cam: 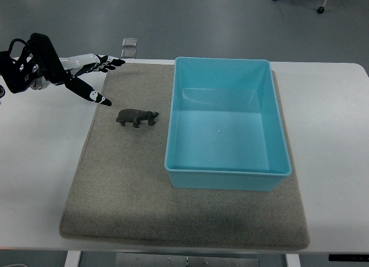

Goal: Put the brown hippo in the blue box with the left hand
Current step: 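Reach the left hand down toward the brown toy hippo, then close the left hand fingers around the brown hippo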

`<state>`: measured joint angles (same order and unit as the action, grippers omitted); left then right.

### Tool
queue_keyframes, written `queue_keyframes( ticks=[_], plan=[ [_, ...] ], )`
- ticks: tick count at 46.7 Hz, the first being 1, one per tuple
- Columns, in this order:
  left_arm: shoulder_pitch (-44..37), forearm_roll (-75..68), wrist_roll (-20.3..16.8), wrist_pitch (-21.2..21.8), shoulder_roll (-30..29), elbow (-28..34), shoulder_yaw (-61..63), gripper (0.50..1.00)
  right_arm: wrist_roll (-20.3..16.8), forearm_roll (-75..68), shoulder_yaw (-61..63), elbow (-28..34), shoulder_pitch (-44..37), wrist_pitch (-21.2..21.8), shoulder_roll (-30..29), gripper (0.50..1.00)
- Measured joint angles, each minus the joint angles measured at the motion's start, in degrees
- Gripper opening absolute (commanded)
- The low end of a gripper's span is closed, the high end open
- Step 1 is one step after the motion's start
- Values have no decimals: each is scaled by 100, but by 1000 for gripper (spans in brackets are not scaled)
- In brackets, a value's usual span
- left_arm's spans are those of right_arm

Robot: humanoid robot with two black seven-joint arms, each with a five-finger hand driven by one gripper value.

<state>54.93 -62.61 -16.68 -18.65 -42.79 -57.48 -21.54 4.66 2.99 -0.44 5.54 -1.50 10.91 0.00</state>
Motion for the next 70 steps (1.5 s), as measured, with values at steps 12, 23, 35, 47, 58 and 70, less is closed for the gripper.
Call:
queue_keyframes(
  ticks=[12,23,35,47,58,70],
  plan=[
    [-18,-741,-73,264,101,-68,18,994,0,0,0,0,1,0,0,936],
    [-57,-1045,-73,517,357,-60,97,994,0,0,0,0,0,0,0,936],
    [-62,-1195,-73,615,584,-12,245,992,0,0,0,0,1,0,0,936],
    [-56,-1206,-73,617,614,-11,306,981,0,0,0,0,1,-1,0,936],
    [-54,-1292,-66,617,615,-18,326,934,0,0,0,0,1,-1,0,936],
    [-59,-1338,-70,618,615,-35,519,864,0,0,0,0,1,-1,0,936]
  ],
)
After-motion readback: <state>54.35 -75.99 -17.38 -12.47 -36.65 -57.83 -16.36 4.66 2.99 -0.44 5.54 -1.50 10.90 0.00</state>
